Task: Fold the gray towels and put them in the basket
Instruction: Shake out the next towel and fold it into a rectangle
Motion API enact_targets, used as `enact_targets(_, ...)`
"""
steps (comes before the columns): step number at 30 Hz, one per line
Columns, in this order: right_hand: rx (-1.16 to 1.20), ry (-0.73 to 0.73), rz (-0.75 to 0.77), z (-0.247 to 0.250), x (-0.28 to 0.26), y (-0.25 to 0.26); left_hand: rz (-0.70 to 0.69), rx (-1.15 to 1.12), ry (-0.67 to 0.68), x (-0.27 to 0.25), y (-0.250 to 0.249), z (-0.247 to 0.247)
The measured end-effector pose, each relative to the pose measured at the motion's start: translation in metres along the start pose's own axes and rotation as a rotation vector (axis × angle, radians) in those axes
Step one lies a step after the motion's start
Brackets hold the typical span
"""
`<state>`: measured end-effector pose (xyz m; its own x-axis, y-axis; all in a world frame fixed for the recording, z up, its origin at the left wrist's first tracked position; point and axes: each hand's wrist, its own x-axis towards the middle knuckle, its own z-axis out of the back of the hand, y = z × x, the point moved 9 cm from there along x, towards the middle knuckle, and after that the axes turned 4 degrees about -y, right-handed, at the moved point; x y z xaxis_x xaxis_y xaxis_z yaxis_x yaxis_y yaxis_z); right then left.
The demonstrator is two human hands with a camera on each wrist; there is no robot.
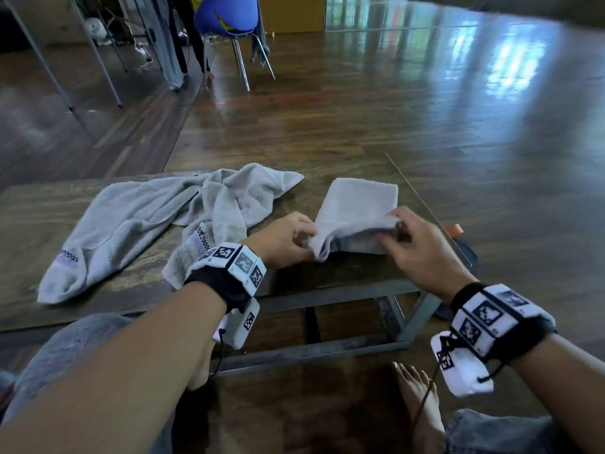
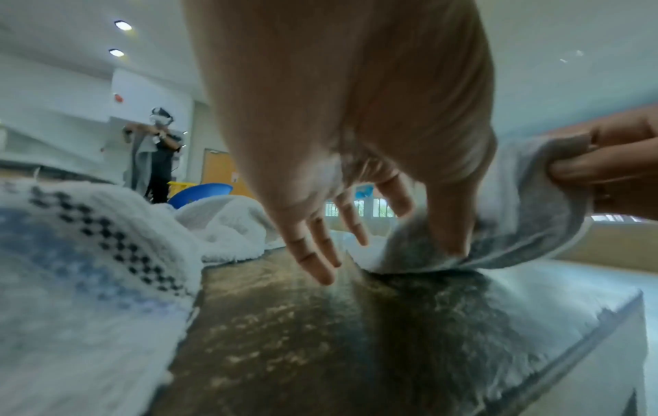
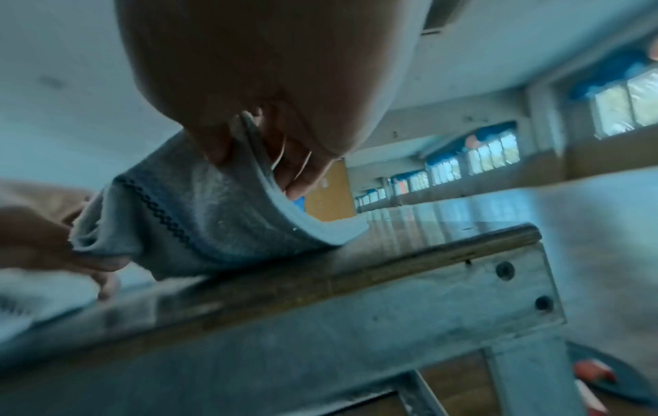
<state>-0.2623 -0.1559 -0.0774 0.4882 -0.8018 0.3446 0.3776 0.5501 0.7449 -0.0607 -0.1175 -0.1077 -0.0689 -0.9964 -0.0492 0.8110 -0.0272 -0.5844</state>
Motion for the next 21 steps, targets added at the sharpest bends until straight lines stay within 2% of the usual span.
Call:
enact_targets(2, 0.145, -0.087, -0.083, 0.013, 0.011, -0.005, 0.005, -0.291, -0.070, 0.004, -0.004, 0.011)
enact_targets(4, 0.267, -0.129, -0.246, 0.016, 0.019, -0.022, 0.136, -0.484, -0.120, 0.009, 0.001, 0.015)
enact_targets(5, 0.267, -0.115, -0.337, 0.013, 0.021, -0.032, 0.205, -0.490, -0.122, 0.010, 0.006, 0.011)
enact_targets(7, 0.124, -0.036, -0.495, 0.002, 0.019, -0.052, 0.297, -0.352, -0.079, 0.013, 0.013, -0.001)
enact_targets(9, 0.026, 0.038, -0.594, -0.007, 0.017, -0.066, 0.357, -0.292, -0.024, 0.014, 0.021, -0.014)
enact_targets(10, 0.009, 0.051, -0.608, -0.010, 0.018, -0.069, 0.382, -0.314, -0.031, 0.016, 0.025, -0.017)
enact_targets(12, -0.030, 0.030, -0.592, -0.011, 0.025, -0.069, 0.388, -0.344, -0.131, 0.021, 0.031, -0.011)
enact_targets(15, -0.130, -0.069, -0.533, -0.002, 0.039, -0.069, 0.292, -0.307, -0.314, 0.031, 0.023, 0.005)
enact_targets(17, -0.190, -0.104, -0.534, 0.003, 0.044, -0.075, 0.310, -0.362, -0.356, 0.037, 0.023, 0.004)
enact_targets(21, -0.213, -0.111, -0.634, 0.007, 0.046, -0.095, 0.415, -0.460, -0.384, 0.049, 0.032, -0.007)
